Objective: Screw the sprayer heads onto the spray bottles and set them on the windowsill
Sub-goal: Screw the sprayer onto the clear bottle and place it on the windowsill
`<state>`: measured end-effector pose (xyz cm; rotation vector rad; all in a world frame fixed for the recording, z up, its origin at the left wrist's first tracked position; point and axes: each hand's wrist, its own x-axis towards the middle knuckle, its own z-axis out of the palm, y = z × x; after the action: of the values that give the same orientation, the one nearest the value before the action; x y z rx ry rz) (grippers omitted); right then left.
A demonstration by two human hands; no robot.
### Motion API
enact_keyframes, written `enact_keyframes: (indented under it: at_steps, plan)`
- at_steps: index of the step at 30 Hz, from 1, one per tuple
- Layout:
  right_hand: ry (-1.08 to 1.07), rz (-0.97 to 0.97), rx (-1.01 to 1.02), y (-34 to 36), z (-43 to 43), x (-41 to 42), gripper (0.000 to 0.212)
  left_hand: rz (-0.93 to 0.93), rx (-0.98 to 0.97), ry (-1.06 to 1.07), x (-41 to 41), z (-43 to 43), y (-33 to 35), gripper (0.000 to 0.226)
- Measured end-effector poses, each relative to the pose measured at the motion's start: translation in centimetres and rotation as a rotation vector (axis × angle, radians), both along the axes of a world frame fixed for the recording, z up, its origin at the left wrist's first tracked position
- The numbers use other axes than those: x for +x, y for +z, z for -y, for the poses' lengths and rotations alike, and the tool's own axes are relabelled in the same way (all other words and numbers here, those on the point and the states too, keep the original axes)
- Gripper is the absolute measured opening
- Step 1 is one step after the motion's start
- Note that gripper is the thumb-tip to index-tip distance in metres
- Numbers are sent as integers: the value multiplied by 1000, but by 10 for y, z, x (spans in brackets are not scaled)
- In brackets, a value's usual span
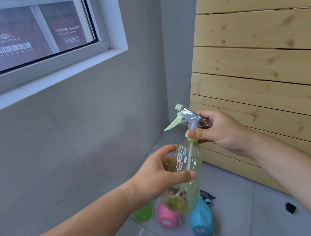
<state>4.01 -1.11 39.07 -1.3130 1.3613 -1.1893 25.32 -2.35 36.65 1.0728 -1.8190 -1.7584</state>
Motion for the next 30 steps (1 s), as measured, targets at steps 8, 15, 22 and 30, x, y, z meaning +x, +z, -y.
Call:
enact_keyframes:
  at_steps: [8,15,22,30]
  plan:
    - [27,433,66,0,-3,10,42,-45,2,24,-4,6,3,51]
    - [-118,280,27,0,6,23,20,16,-29,44,-6,8,-2,38]
    - [-193,252,-11,-3,13,31,12,97,-156,90,-7,11,-3,49]
    - [-131,287,74,-12,15,29,32,52,-63,115,12,28,-7,55]
